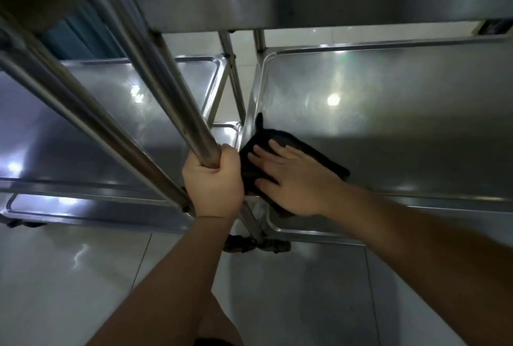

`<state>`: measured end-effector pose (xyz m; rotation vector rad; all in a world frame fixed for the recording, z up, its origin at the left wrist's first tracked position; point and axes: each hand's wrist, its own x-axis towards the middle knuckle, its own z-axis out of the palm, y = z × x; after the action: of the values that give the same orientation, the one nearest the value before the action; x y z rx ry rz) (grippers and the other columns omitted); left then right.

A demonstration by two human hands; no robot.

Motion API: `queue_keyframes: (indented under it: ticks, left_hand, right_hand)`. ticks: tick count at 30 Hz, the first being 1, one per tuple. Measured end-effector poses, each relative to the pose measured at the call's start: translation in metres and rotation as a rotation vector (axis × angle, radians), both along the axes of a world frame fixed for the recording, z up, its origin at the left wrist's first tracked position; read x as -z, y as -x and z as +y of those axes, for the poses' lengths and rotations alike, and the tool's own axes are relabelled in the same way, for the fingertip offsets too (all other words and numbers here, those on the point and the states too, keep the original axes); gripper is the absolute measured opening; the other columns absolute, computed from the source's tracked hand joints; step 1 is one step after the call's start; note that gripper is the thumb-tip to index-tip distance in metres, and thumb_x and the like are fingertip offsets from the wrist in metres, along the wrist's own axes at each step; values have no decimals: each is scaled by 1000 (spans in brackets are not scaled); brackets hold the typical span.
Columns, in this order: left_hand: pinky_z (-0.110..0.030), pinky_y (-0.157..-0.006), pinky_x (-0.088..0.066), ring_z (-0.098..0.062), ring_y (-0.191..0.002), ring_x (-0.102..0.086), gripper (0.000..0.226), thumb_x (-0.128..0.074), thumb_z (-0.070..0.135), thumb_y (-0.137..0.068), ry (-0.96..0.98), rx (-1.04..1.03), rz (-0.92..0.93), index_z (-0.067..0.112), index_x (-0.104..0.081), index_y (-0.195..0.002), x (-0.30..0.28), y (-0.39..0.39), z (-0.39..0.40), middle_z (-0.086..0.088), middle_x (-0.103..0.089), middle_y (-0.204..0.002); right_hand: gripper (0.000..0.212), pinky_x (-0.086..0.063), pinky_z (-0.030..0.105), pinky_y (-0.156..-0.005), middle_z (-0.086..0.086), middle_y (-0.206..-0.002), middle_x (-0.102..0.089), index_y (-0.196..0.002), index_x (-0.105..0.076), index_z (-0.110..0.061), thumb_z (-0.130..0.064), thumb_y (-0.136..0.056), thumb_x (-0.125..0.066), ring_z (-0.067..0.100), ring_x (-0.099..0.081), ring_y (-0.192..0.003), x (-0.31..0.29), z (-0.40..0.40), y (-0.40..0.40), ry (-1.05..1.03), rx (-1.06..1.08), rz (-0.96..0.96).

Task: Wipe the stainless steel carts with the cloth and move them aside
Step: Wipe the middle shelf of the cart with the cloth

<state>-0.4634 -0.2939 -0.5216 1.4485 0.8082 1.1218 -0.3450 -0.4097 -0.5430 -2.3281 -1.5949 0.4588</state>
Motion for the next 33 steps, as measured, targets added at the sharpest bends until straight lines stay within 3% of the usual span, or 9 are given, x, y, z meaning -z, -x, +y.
queue_keyframes:
  ticks: [4,9,14,18,20,23,26,29,33]
  left_hand:
    - [-41,-54,-39,-26,-55,-43,32,-63,31,-80,43,-34,49,25,-39,-60,-4,1,-1,-13,-40,-60]
    - [-31,-51,-47,-19,-53,-59,34,-60,31,-81,33,-6,138,-2,-56,-73,-12,7,-7,-7,-61,-59]
    - [-43,-74,-62,-16,-70,-73,18,-63,38,-90,-51,-16,305,20,-64,-88,-20,17,-11,1,-77,-77]
    - [-49,-83,-59,-19,-81,-69,24,-72,36,-87,-106,48,499,22,-56,-99,-11,33,-19,-5,-68,-89]
    - [-55,-92,-56,-28,-98,-65,36,-76,27,-84,-144,1,570,11,-58,-110,5,48,-36,-14,-63,-107]
    - [-45,-93,-52,-17,-101,-55,43,-71,23,-82,-137,-94,400,19,-50,-119,21,64,-94,-7,-51,-118]
    - [-22,-68,-49,-7,-86,-58,40,-67,24,-81,-240,234,391,41,-46,-110,22,47,-145,2,-49,-108]
    - [-26,-80,-46,-5,-96,-51,41,-70,24,-84,-504,457,519,38,-48,-116,16,13,-164,14,-43,-109]
    - [-27,-88,-43,-10,-104,-50,41,-70,21,-84,-686,616,575,24,-56,-123,7,-26,-200,12,-44,-116]
  right_hand:
    - [66,5,30,-125,-19,-171,-5,-164,-17,-39,-66,-104,-24,6,5,-158,0,-30,10,9,-41,-73]
    - [62,-1,33,-129,-20,-171,-8,-164,-19,-41,-62,-106,-29,7,-1,-159,-2,-68,5,-3,-2,-119]
    - [65,-2,30,-128,-26,-164,-3,-163,-19,-45,-67,-102,-24,6,-4,-159,-2,-138,-18,15,111,-163]
    - [66,-4,30,-129,-25,-164,-6,-162,-20,-44,-67,-100,-24,7,-4,-159,-1,-189,-38,38,160,-179]
    - [65,-2,28,-128,-26,-165,-7,-162,-20,-45,-66,-101,-25,6,-3,-159,0,-204,-44,40,173,-183]
    - [64,-7,32,-129,-25,-165,-10,-161,-24,-45,-65,-101,-27,6,-6,-159,2,-218,-48,21,191,-198]
    - [63,-9,32,-129,-24,-165,-12,-161,-28,-43,-65,-102,-27,6,-8,-158,5,-230,-54,7,197,-221]
    - [62,-7,31,-128,-24,-165,-12,-161,-27,-43,-64,-103,-29,6,-8,-158,7,-248,-63,7,222,-230]
    - [62,-7,32,-129,-25,-164,-6,-162,-19,-44,-63,-104,-28,4,-2,-157,9,-278,-76,21,252,-243]
